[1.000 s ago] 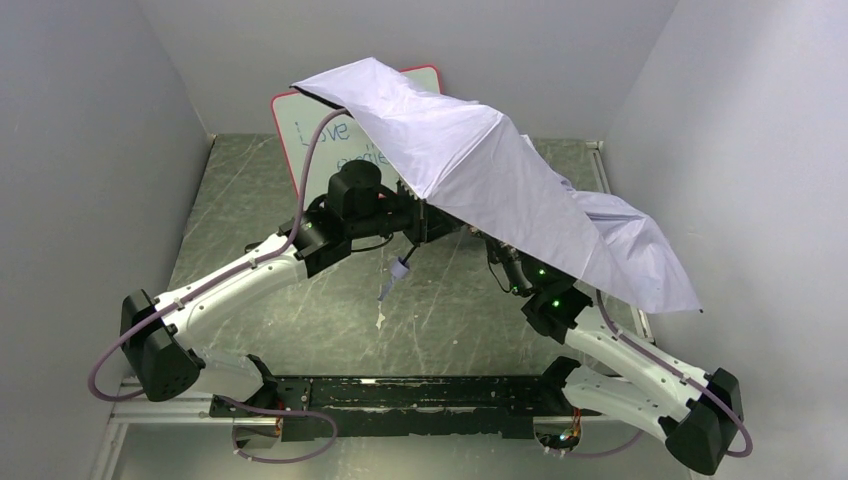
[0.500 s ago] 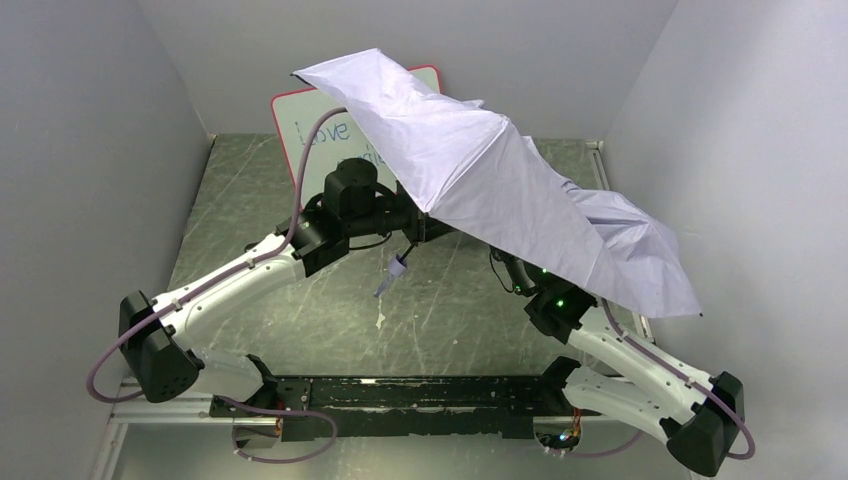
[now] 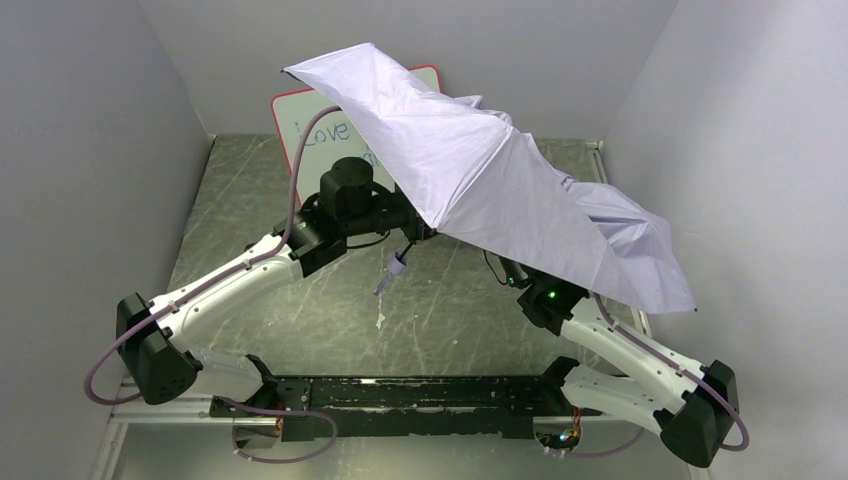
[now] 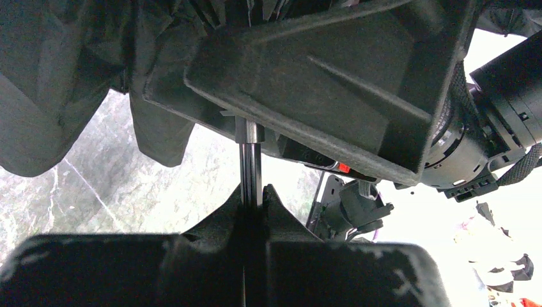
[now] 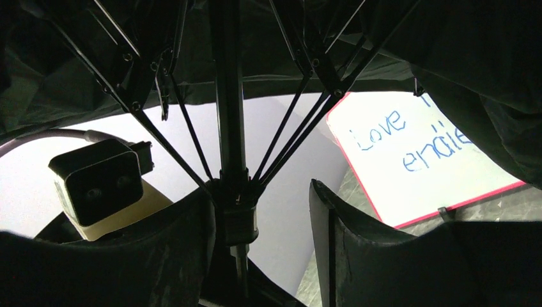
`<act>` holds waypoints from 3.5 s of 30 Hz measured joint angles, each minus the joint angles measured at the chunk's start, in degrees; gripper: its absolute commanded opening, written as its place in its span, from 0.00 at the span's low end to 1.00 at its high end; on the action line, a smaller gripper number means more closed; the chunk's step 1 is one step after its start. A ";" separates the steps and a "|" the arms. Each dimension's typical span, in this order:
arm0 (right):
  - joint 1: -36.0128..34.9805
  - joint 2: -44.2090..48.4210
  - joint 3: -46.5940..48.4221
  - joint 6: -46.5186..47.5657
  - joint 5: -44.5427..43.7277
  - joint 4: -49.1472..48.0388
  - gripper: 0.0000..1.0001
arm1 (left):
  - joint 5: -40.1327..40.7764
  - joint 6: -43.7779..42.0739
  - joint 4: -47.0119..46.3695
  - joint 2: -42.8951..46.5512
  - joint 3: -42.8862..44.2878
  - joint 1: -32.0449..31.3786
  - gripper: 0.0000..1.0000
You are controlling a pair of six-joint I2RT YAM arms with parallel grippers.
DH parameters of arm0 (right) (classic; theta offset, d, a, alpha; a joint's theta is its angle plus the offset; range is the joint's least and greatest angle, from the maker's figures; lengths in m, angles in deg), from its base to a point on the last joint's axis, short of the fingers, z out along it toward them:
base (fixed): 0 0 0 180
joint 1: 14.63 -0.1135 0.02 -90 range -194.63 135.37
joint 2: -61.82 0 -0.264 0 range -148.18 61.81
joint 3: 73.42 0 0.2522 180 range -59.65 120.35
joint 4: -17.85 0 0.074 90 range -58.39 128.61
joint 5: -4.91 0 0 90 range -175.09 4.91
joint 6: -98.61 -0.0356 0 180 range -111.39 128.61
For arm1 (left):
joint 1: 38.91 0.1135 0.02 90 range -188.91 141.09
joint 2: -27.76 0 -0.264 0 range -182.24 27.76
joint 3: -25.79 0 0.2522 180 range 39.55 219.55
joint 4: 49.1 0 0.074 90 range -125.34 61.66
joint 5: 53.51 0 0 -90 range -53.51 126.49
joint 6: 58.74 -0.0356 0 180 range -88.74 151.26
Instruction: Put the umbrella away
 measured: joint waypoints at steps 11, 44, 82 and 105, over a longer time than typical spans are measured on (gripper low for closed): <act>0.44 -1.44 0.66 -0.02 0.79 -3.67 0.33 | -0.63 0.04 -0.81 0.00 -0.02 0.00 0.05; 3.45 4.68 1.40 9.66 -3.26 3.80 0.00 | -7.10 -4.94 2.43 1.81 -1.64 0.00 0.33; 3.63 5.22 2.29 12.66 -1.70 6.54 0.00 | -7.48 -4.26 4.13 -0.22 -2.05 0.02 0.05; 1.53 6.19 -5.99 1.16 4.42 8.63 0.00 | -0.83 -3.17 6.36 -3.91 2.75 -0.31 0.27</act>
